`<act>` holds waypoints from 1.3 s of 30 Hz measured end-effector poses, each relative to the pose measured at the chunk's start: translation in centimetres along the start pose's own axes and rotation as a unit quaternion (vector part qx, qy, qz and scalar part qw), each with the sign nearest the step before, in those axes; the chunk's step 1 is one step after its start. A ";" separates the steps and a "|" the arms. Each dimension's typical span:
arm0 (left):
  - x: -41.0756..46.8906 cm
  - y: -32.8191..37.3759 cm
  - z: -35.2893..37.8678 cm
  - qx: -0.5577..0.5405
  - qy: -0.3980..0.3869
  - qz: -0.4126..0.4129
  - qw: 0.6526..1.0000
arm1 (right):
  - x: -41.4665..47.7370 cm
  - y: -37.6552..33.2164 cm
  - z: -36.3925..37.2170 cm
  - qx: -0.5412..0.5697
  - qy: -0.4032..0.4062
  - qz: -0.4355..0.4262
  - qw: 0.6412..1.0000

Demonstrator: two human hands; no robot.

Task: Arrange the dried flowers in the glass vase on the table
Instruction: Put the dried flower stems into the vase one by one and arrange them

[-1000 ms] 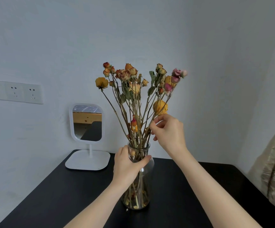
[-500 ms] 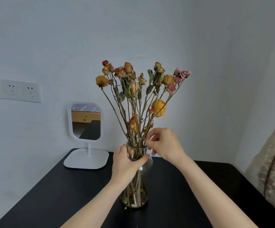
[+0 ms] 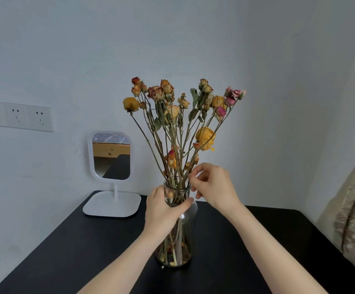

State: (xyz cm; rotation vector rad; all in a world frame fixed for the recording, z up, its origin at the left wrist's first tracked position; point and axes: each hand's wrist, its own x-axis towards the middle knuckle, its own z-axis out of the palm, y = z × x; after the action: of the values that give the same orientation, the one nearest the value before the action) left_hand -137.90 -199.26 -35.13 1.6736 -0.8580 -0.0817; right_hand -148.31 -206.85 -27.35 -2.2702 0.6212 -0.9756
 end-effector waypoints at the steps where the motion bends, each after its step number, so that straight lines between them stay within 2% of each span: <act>1: 0.0 0.0 0.0 -0.001 0.002 0.001 1.000 | -0.1 0.2 0.1 -0.001 -0.001 0.000 1.000; 7: -0.3 0.1 0.1 0.014 0.010 0.007 1.000 | -0.7 1.0 0.5 0.021 -0.006 0.007 1.000; 11: -1.1 0.8 0.6 0.110 0.044 0.009 0.993 | -0.9 1.4 0.2 0.076 0.006 0.046 0.996; 13: -1.3 0.9 0.4 0.147 0.008 0.008 0.989 | -0.8 1.4 -0.1 0.099 -0.026 0.071 0.992; 15: -1.4 0.9 -0.2 0.110 -0.042 0.004 0.993 | -0.8 1.4 -0.4 0.111 -0.068 0.082 0.988; 19: -0.7 1.5 -2.6 -0.046 -0.036 0.002 0.998 | -1.0 1.2 -0.9 0.117 -0.120 0.078 0.983; 24: 1.1 3.4 -4.5 -0.078 -0.112 -0.009 0.991 | -0.8 0.5 -1.2 0.128 -0.168 0.073 0.975; 29: 2.0 3.6 -5.5 -0.074 -0.181 -0.023 0.980 | -0.1 0.8 -1.1 0.136 -0.167 0.090 0.972; 33: 2.2 3.8 -5.6 -0.073 -0.170 -0.020 0.982 | 0.1 1.2 -1.0 0.174 -0.142 0.098 0.969; 39: 2.7 4.6 -5.6 -0.105 -0.141 0.031 0.984 | 0.7 0.9 -1.1 0.200 -0.091 0.054 0.974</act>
State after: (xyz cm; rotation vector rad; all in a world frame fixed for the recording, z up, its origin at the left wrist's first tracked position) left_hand -135.46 -196.40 -28.37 1.4555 -1.0745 -0.3627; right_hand -148.86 -208.26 -26.97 -1.9193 0.4202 -0.7512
